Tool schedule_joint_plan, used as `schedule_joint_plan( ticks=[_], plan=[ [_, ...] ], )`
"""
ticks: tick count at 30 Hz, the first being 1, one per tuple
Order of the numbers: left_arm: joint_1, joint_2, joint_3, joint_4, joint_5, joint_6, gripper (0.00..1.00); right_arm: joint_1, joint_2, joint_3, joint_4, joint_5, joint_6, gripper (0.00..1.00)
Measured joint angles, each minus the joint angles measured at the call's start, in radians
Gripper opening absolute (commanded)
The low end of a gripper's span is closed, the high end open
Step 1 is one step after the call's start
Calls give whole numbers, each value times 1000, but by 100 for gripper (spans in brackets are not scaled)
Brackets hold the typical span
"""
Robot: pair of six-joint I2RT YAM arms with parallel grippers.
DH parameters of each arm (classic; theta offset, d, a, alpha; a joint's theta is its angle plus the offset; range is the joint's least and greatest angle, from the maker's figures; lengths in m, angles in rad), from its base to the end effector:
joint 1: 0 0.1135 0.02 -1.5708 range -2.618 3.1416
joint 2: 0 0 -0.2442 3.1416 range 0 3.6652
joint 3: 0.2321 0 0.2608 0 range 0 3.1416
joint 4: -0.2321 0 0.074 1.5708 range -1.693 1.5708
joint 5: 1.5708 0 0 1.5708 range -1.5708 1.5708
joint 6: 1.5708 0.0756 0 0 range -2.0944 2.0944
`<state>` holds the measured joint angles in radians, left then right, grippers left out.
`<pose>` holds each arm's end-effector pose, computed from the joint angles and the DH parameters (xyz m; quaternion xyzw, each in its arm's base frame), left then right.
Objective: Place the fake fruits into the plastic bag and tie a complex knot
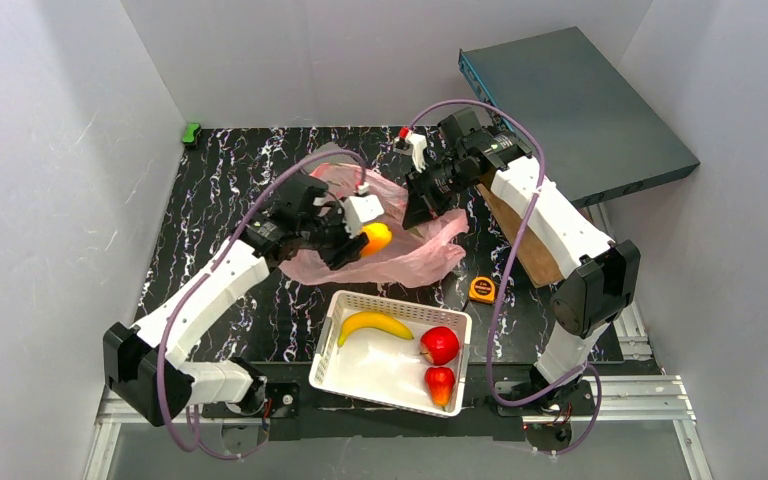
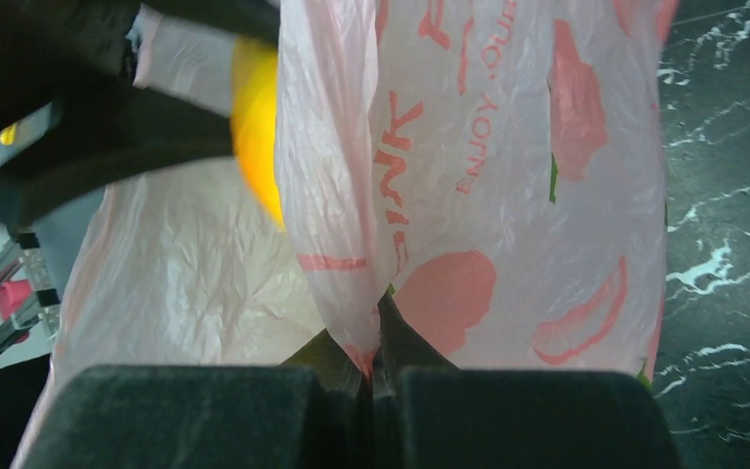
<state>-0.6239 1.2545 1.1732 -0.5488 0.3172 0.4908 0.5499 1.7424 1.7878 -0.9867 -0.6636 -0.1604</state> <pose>0.2457 -0.2059 0.2988 0.5263 0.7091 -0.1702 0.4372 0.3092 0.2441 0.3176 -0.4072 0.8078 0.3605 0.2272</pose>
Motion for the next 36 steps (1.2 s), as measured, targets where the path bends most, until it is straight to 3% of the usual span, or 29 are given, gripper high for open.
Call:
schedule_joint_plan(
  ticks=[5,8,13,15,17,19,25,28,30,31,32,33,34,35,36],
  plan=[
    [149,-43,-24,2,146,2,6,2,0,0,-3,-39,0,1],
    [155,-83,-9,-1,192,9,4,2,0,0,-5,-55,0,1],
    [148,-15,20,20,143,119,5,2,0,8,-9,-124,25,1],
    [149,14,-3,32,104,177,14,2,1,18,-8,-162,44,1],
    [152,40,-29,32,63,236,34,2,2,31,-5,-196,62,1],
    [159,69,-37,29,34,282,42,3,6,38,-2,-218,76,1],
    [187,198,39,-1,32,283,51,-39,94,6,11,-139,45,1],
    [200,287,87,-10,39,255,44,-59,131,-5,24,-95,34,1],
    [204,344,101,-6,40,262,45,-58,131,-12,61,-53,25,1],
    [204,371,96,0,38,269,50,-57,131,-22,77,-29,22,1],
    [204,402,81,20,31,278,63,-56,130,-40,106,19,17,1],
    [204,424,72,23,28,283,69,-56,130,-52,123,42,15,1],
    [204,430,68,24,28,283,85,-56,130,-55,128,52,14,1],
    [204,433,69,13,32,281,95,-56,129,-64,140,69,11,1],
    [204,433,72,1,36,274,98,-56,127,-76,151,89,7,1]
  ],
)
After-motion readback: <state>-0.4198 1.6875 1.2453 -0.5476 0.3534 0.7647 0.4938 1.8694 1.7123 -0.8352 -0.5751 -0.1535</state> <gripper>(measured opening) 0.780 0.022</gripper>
